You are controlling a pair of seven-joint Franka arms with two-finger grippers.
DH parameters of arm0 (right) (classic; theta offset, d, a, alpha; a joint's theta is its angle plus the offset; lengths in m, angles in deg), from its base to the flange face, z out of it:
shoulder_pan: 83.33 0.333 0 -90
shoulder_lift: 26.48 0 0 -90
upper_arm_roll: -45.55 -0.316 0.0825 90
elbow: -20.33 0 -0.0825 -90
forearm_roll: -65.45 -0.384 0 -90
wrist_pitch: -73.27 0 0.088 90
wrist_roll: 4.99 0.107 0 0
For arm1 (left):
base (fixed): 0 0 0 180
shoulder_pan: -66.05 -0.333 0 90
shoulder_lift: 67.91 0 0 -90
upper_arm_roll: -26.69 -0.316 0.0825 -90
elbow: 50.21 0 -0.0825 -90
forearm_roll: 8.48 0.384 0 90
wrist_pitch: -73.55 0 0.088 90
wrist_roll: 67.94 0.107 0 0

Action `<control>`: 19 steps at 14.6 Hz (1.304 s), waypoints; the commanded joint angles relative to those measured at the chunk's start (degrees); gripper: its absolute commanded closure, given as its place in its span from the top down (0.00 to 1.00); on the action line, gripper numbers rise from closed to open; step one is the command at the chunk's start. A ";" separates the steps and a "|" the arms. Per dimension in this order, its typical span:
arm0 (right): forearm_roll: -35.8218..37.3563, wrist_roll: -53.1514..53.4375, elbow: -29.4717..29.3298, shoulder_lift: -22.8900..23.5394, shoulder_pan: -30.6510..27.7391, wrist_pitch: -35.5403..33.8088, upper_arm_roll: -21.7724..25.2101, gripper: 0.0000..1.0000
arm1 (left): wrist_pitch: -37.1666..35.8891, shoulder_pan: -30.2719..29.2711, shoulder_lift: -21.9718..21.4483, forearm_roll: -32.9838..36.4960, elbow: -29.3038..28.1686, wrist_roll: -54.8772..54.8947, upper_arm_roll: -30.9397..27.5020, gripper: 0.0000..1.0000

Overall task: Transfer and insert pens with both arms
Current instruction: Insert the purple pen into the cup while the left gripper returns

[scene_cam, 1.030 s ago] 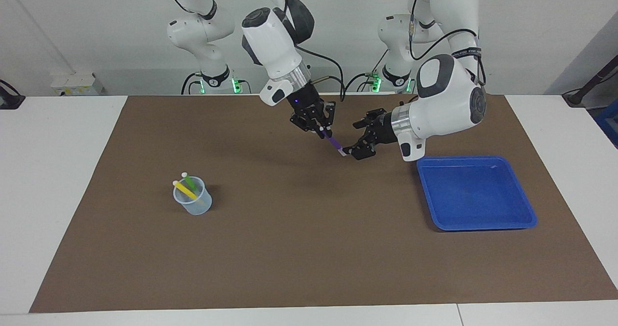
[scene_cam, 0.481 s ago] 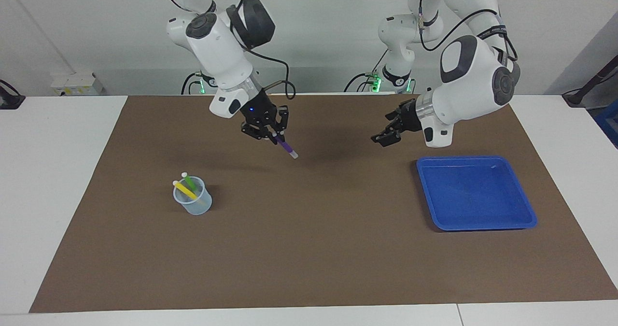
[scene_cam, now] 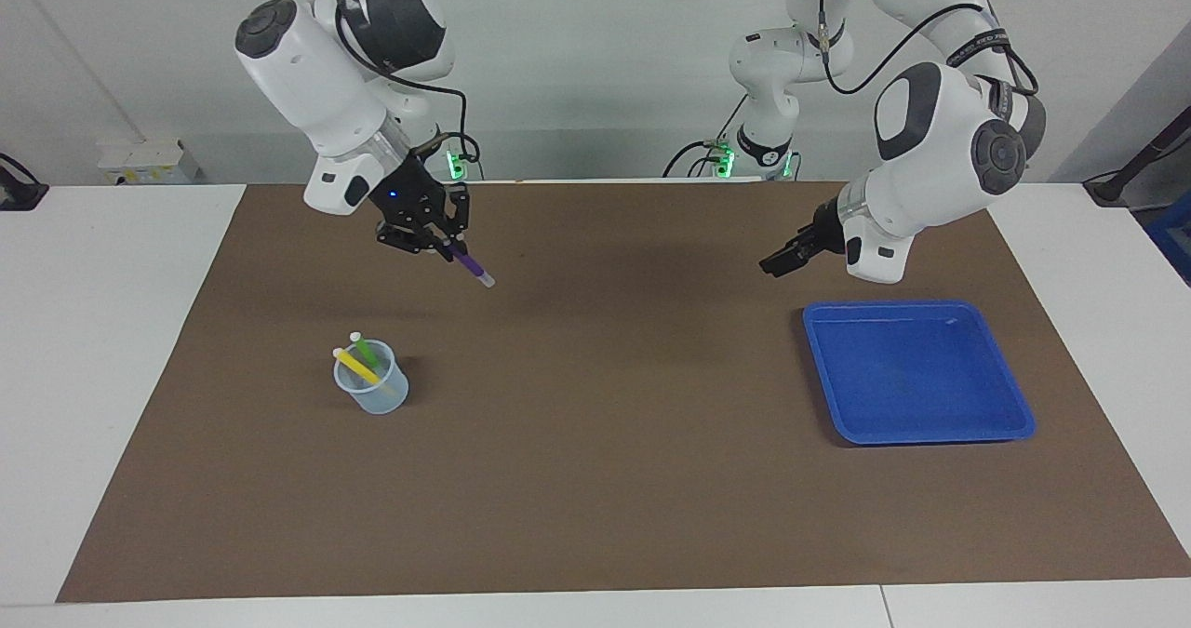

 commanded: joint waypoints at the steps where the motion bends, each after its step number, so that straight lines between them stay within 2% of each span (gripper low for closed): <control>1: 3.38 -2.86 -0.31 -0.92 -3.58 -0.71 -0.51 0.00 | -0.12 -2.78 -1.58 1.75 -1.16 9.79 0.03 1.00; 4: 6.89 -2.59 -0.23 -0.92 -4.91 2.00 -0.51 0.00 | 0.49 -4.55 -1.58 2.97 -1.07 19.19 0.03 1.00; 6: 9.79 -2.24 0.21 -0.57 -4.82 7.26 -0.59 0.00 | 0.67 -4.38 -1.58 7.61 -1.25 21.94 0.03 1.00; 9: 10.60 -2.15 1.18 -0.40 -5.35 8.78 -0.51 0.00 | 2.95 -3.50 -1.49 13.78 -1.34 26.40 0.29 1.00; 13: 10.69 -2.59 2.76 1.01 -6.93 13.52 -0.59 0.00 | 8.74 -4.90 -1.58 13.88 -1.42 42.40 0.12 1.00; 17: 11.04 -2.59 3.82 1.71 -7.99 15.37 -0.59 0.00 | 9.54 -5.51 -1.58 15.01 -1.78 42.25 -0.14 1.00; 19: 11.13 -2.51 4.08 2.41 -8.08 15.64 -0.59 0.00 | 9.46 -8.84 -1.67 15.55 -1.86 42.17 -0.67 1.00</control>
